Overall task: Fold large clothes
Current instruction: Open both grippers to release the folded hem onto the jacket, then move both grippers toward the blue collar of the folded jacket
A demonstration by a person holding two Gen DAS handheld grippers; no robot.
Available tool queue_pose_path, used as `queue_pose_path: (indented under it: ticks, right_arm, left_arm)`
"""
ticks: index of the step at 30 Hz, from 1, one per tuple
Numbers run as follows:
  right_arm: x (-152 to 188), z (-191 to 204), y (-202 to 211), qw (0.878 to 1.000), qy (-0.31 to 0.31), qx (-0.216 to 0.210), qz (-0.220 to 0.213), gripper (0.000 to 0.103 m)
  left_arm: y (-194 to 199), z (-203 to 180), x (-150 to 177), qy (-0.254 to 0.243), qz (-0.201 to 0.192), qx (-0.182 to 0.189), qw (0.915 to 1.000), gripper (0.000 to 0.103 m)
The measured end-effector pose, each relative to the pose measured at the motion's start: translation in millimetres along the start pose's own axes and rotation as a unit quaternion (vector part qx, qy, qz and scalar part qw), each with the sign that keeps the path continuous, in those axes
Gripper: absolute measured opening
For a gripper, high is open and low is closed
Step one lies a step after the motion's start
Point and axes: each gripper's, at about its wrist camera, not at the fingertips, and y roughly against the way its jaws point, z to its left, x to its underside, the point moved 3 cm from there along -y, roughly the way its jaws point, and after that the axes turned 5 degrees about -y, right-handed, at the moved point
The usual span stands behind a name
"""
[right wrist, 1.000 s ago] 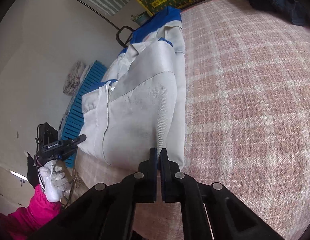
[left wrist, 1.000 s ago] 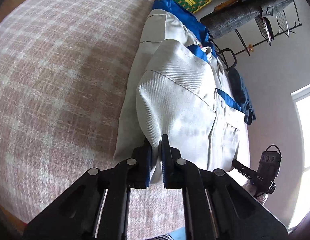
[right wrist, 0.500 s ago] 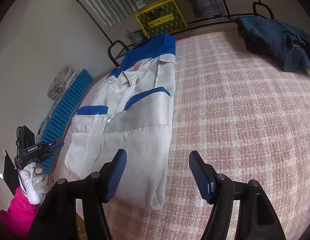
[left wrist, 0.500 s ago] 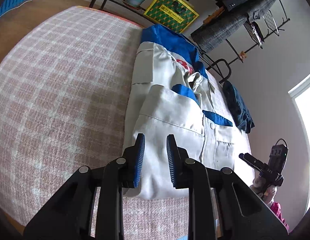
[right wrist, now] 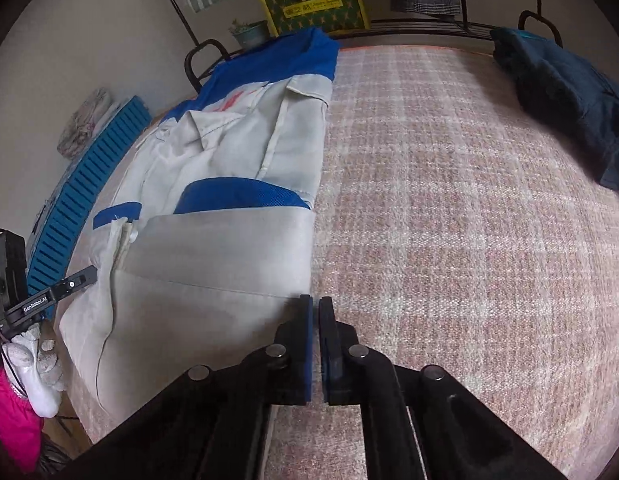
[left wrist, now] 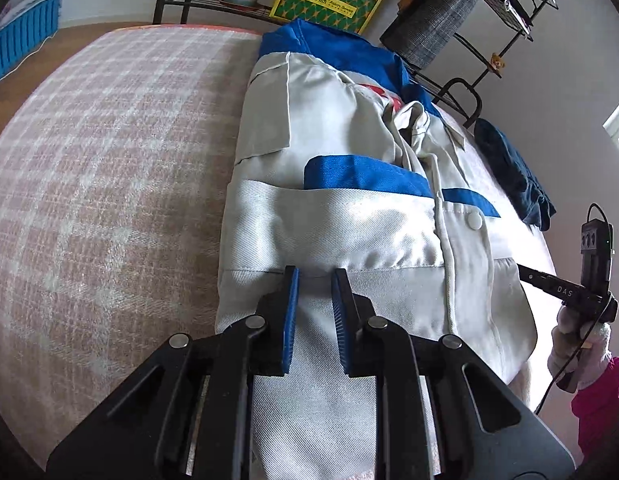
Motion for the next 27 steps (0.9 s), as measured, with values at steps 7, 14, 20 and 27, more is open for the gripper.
queue_pose_path:
  ticks: [7, 14, 20, 27]
  right_arm:
    - [8.0, 14.4, 72.6, 0.993, 0.016, -0.035, -0.111, 0.031]
    - [0.5, 80.3, 50.1, 0.988, 0.066, -0.092, -0.107, 0.040]
    - [-2.1, 82.1, -2.0, 0.994, 0.074, -0.045, -0.071, 0.035]
    - [0.1, 82.9, -15.6, 0.994, 0.103, -0.013, -0.034, 0.033]
  left_arm:
    - [44.5, 13.7, -8.4, -0.001, -0.032, -0.019, 0.9993, 0.019]
    - [35.9, 1.7, -13.8, -0.025, -0.029, -0.029, 0.9989, 0.019]
    - [1.1, 2.6, -17.6, -0.024, 0.000, -0.041, 0.9989, 0.020]
    - [-6.7, 6.1, -19.7, -0.035, 0.024, -0.032, 0.9986, 0.022]
